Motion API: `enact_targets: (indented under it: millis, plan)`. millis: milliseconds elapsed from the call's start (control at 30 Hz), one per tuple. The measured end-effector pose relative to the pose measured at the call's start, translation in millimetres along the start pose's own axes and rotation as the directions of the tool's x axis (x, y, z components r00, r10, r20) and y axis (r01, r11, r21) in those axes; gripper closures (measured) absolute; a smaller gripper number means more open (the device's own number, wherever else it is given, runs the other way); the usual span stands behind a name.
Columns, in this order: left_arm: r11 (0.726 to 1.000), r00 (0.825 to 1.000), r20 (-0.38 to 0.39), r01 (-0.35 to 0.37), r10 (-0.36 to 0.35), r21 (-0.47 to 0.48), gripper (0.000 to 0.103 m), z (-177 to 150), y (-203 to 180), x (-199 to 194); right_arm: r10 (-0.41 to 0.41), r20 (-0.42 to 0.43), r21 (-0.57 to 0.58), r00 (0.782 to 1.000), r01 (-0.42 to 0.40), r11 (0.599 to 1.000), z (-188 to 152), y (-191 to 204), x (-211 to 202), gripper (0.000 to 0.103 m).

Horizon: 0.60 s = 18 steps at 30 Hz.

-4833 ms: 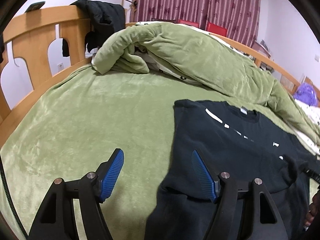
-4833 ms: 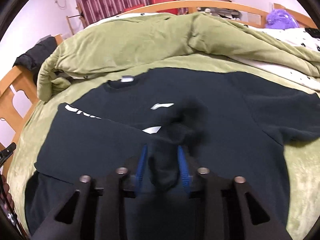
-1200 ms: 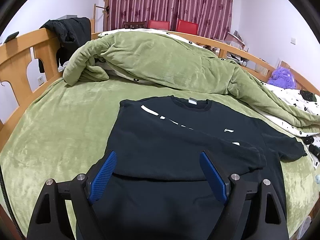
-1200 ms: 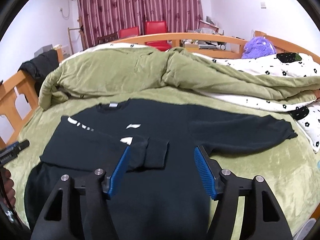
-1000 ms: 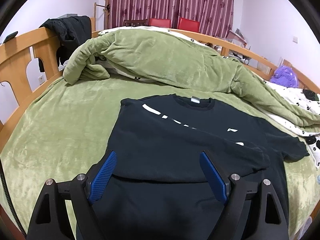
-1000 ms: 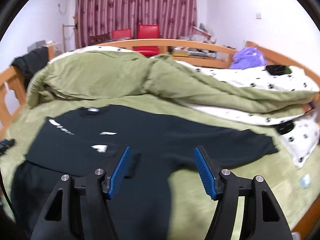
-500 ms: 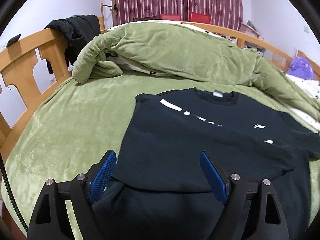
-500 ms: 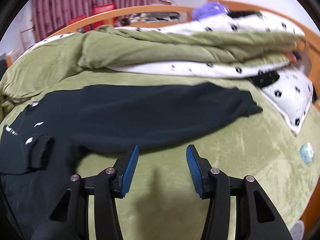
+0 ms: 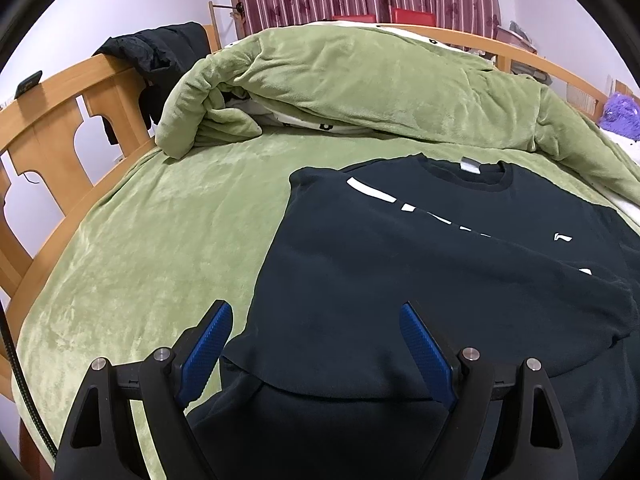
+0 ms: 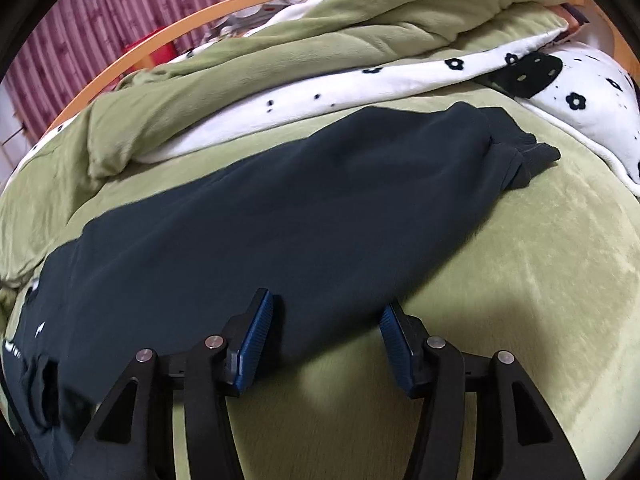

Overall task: Fold small clothes
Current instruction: 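Close the right tool on the other sleeve's cuff, then fold the held sleeve across the sweatshirt body with the right tool and release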

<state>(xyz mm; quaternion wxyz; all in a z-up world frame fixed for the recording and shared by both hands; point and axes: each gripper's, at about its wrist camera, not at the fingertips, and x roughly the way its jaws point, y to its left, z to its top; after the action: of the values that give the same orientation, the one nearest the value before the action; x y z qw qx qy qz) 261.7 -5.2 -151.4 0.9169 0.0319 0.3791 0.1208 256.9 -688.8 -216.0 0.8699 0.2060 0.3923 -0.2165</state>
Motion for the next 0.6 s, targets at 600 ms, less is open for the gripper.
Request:
enact_targets:
  millis: [600]
  plan:
    - [0.999, 0.995, 0.09, 0.034, -0.031, -0.033, 0.018, 37.1, 38.4, -58.1, 0.211, 0.281, -0.316, 0.936, -0.117, 0.942, 27.8, 204.6, -187.9, 0.098]
